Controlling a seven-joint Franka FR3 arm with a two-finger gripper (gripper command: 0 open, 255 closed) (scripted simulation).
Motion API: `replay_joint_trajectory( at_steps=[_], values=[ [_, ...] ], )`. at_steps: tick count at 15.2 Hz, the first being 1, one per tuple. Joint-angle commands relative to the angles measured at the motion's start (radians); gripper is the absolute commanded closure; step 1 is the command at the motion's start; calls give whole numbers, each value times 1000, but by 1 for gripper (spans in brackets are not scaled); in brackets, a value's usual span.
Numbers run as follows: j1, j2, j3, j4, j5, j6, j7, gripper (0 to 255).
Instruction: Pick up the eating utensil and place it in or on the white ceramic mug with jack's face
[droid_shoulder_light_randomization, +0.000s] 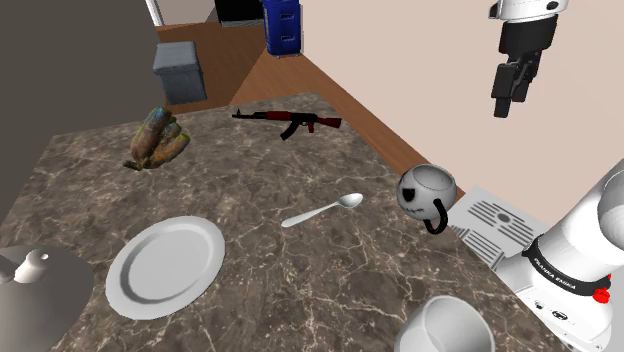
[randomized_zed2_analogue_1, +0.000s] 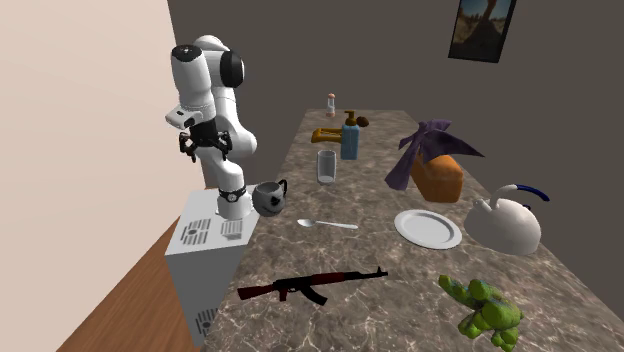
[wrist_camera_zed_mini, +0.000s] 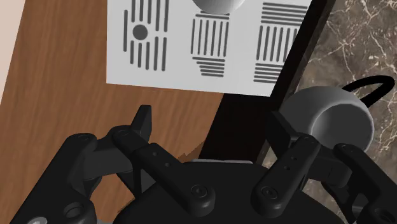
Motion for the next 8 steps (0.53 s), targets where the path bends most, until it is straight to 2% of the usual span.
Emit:
replay_joint_trajectory(
  at_steps=[1, 8],
  values=[
    [0, 0, 0, 0, 0, 0, 0, 0],
    [54, 105, 144, -22, 120, 133, 192, 0]
  ],
)
